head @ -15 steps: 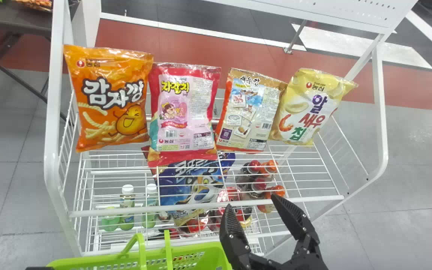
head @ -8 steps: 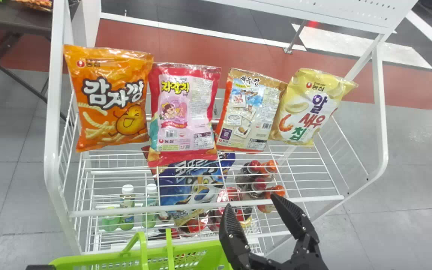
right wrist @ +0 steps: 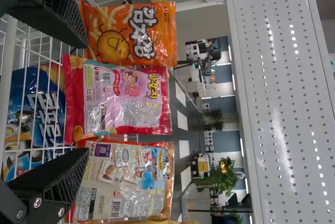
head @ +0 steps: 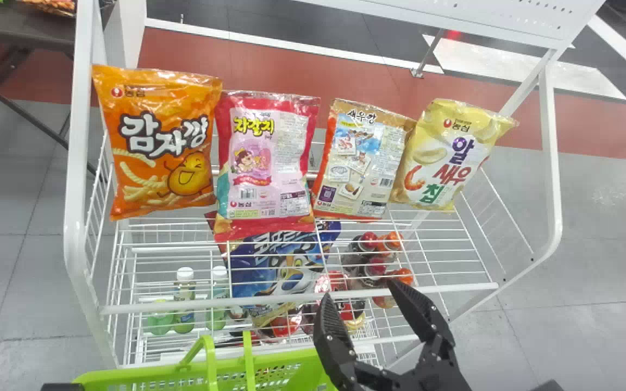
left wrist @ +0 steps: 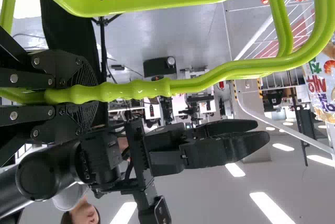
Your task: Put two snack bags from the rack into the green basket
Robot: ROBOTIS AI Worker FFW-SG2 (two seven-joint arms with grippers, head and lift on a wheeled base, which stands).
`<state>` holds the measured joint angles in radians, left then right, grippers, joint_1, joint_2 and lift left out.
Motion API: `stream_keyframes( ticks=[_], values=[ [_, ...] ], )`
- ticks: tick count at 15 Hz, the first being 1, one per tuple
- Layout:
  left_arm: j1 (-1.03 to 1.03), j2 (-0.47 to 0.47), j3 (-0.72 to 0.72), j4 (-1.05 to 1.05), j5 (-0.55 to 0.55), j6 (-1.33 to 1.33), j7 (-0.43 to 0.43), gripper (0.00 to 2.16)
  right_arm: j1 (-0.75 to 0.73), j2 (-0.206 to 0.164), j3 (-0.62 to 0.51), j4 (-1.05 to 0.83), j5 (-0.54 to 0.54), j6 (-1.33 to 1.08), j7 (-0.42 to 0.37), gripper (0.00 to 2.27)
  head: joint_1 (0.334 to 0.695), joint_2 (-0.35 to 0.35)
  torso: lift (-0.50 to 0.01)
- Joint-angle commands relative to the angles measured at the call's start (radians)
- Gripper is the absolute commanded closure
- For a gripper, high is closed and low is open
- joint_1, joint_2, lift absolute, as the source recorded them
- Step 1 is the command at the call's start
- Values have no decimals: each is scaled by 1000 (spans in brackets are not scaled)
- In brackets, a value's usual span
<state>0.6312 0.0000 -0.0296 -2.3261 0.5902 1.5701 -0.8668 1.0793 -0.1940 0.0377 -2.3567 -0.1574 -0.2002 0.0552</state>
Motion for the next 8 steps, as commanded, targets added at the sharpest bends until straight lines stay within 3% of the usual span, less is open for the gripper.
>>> stream_keyframes(
  ticks=[1,8],
  values=[
    [7,-3,0,-4,-1,1,-3,1355,-85,7,7,37,4,58,-1,113,695,-350,-5],
    [12,-3,10,-7,-12,1,-5,1355,-447,31,57,146,45,460,0,113,695,-350,-5]
  ],
)
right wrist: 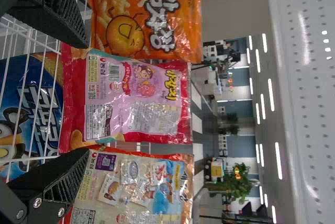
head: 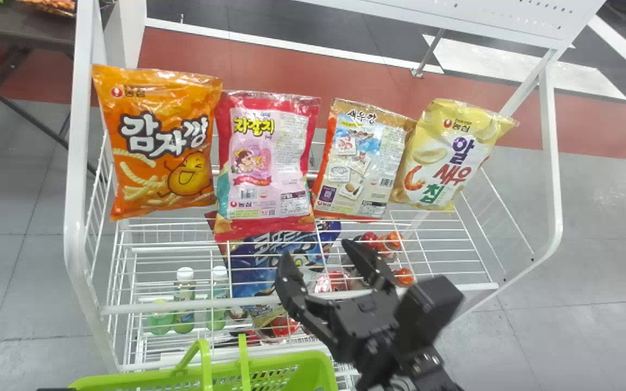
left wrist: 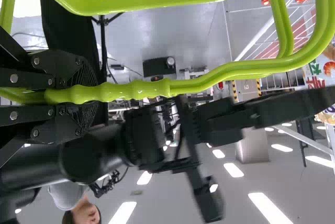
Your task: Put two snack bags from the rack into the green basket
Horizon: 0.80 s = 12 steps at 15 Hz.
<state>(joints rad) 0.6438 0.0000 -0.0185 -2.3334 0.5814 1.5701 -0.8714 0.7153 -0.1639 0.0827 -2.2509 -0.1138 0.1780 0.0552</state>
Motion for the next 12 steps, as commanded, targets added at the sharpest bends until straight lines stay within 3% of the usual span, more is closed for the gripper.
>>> stream_keyframes(
  ticks=[1,10,12],
  values=[
    [-7,-3,-3,2,-8,1,3,1355,-143,4,22,88,2,82,0,113,695,-350,-5],
    [-43,0,20,35,-11,1,2,1355,-488,47,65,344,-10,125,14,113,695,-349,-5],
    [-53,0,23,46,-11,1,2,1355,-539,53,72,386,2,150,15,113,695,-319,-5]
  ],
)
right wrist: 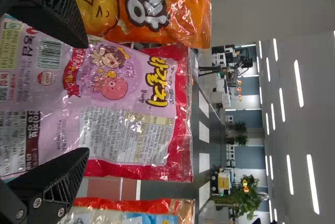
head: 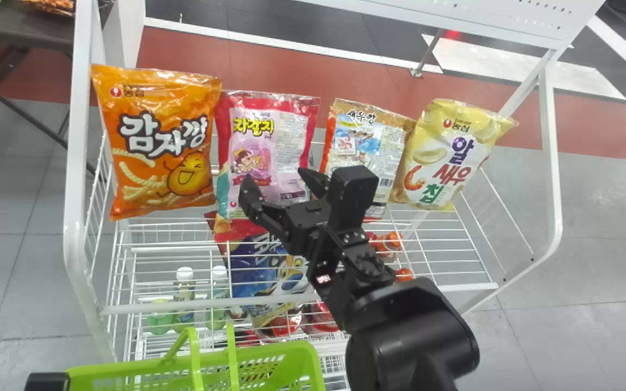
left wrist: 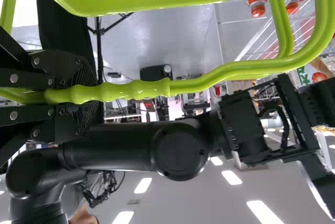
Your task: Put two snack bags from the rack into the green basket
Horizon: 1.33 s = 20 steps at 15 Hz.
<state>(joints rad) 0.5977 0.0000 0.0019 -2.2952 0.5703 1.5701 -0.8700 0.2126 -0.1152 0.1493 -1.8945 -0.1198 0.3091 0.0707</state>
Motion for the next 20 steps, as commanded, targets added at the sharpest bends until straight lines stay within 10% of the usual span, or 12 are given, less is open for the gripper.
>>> stream_keyframes(
  ticks=[1,3,6,7,20],
  values=[
    [-12,0,3,16,2,1,0,1355,-53,9,9,40,12,46,1,144,695,-310,-5],
    [-24,0,1,28,6,1,0,1355,-79,12,10,44,19,117,14,559,695,-296,-5],
    [-29,-2,-3,31,6,1,3,1355,-90,17,15,34,26,252,-6,1990,695,-286,-5],
    [-29,-2,-5,31,6,1,3,1355,-85,17,13,31,26,255,-15,2111,695,-288,-5],
    [22,8,-11,-43,5,1,3,1355,48,8,-36,-187,-83,249,-22,2132,695,-330,-5]
  ],
)
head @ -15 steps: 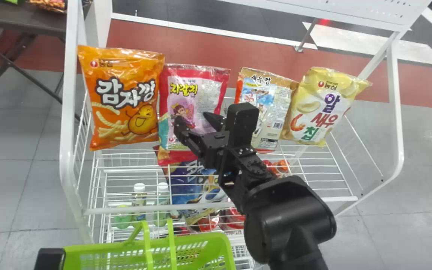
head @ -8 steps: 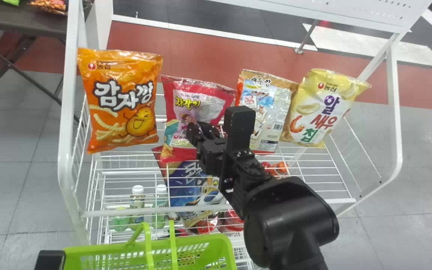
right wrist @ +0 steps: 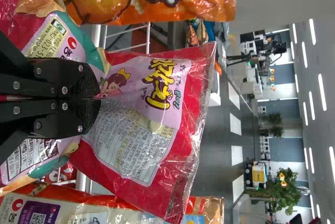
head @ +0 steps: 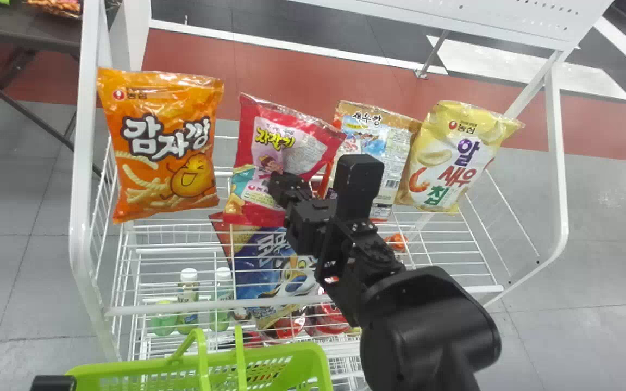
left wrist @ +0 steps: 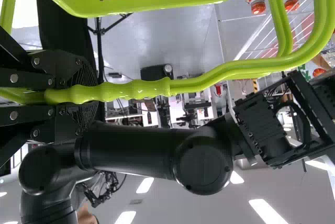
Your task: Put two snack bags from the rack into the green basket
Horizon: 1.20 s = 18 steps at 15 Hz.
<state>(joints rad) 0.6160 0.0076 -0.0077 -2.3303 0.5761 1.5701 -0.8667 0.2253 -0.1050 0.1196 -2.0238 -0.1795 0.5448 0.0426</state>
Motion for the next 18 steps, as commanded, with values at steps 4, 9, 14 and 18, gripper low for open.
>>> stream_keyframes(
  ticks=[4,9,14,18],
  values=[
    [2,-1,-15,-9,-4,1,3,1355,189,-12,-34,-308,-69,157,13,2132,695,-332,-5],
    [2,-3,-15,-6,-4,1,-2,1355,399,-33,-132,-621,-60,519,68,2128,695,-350,-5],
    [39,-10,-14,-6,-4,1,-6,1355,548,-56,-241,-780,-129,915,115,2128,695,-350,-5],
    [39,-10,-17,-1,-15,1,3,1355,585,-51,-279,-782,-298,1027,112,2125,695,-350,-5]
  ],
)
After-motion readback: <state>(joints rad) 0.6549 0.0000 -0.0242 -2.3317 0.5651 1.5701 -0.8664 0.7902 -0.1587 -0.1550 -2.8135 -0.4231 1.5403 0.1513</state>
